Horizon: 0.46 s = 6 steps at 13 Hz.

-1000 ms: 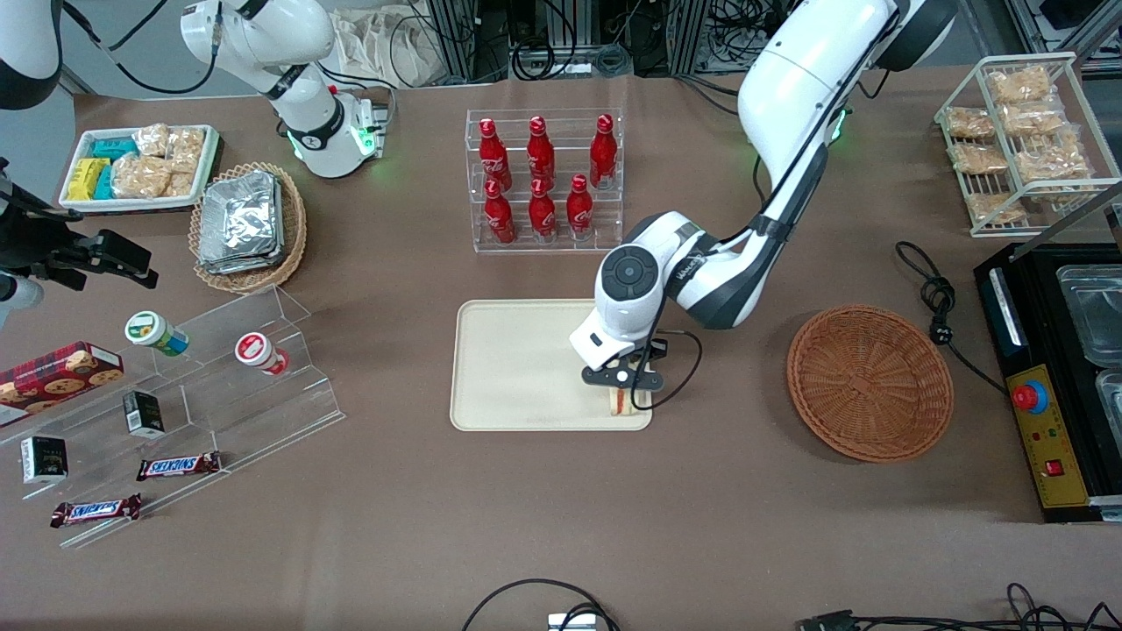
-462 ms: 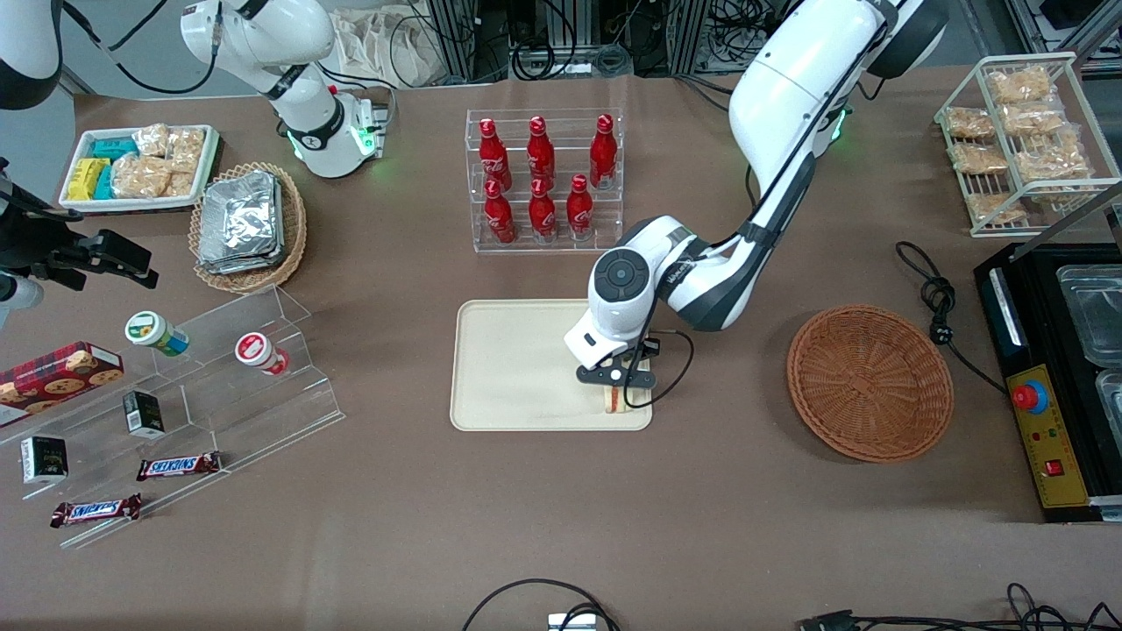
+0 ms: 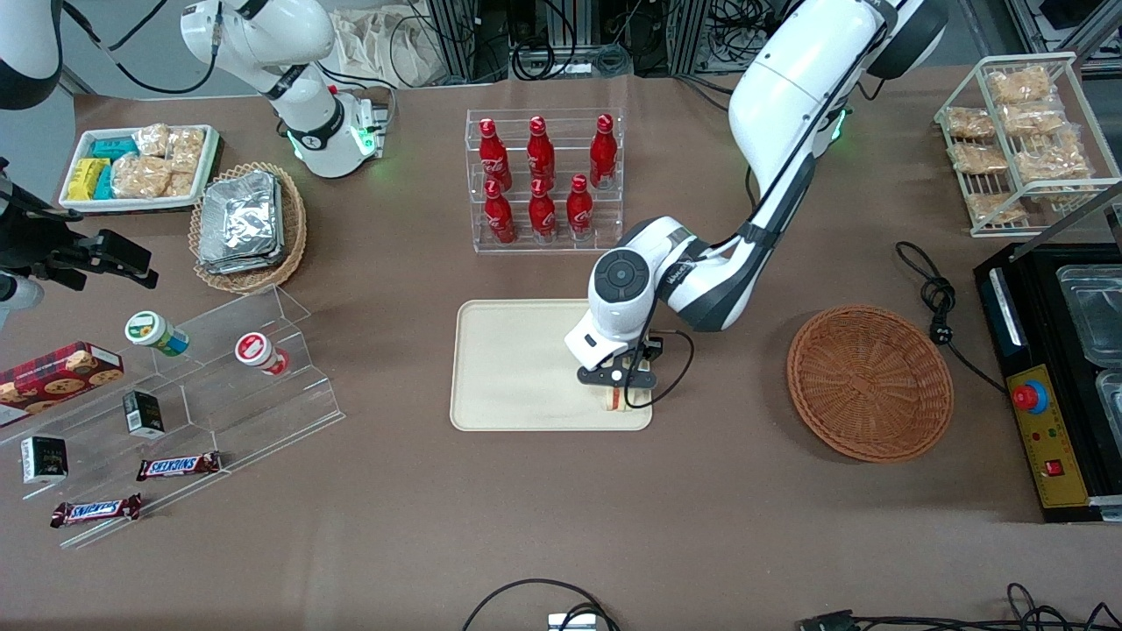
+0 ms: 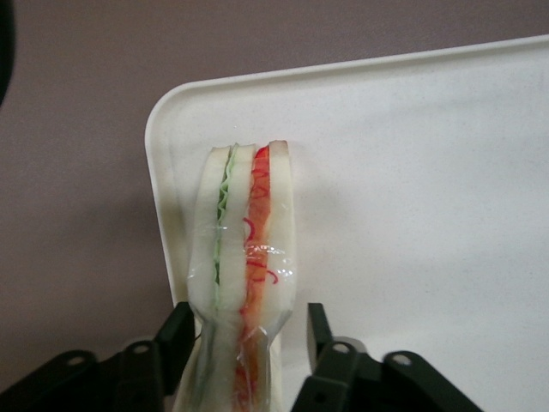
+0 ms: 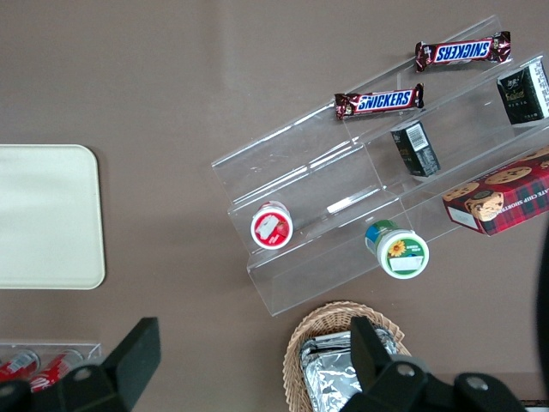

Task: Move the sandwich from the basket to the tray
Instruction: 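Open the left gripper to release the sandwich onto the tray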

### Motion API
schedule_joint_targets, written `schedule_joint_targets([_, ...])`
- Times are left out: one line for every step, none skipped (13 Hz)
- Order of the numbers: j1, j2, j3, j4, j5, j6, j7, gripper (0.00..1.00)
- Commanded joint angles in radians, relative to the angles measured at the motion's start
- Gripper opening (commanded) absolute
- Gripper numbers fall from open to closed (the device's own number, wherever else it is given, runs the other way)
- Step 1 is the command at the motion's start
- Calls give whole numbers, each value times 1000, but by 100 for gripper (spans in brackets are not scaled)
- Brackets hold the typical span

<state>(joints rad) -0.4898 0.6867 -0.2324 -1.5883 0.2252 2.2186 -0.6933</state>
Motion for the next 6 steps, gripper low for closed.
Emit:
schedule_joint_targets([-6, -9, 5, 1, 20, 10, -25, 100])
schedule_joint_targets([-6, -12, 7, 1, 19, 9, -25, 100])
schedule_joint_targets([-6, -13, 7, 1, 19, 9, -25, 100])
schedule_joint_targets([-6, -16, 8, 1, 17, 9, -26, 100])
schedule_joint_targets([-4, -24, 10, 1, 14, 6, -26, 100])
schedule_joint_targets([-4, -32, 12, 1, 10, 1, -28, 100])
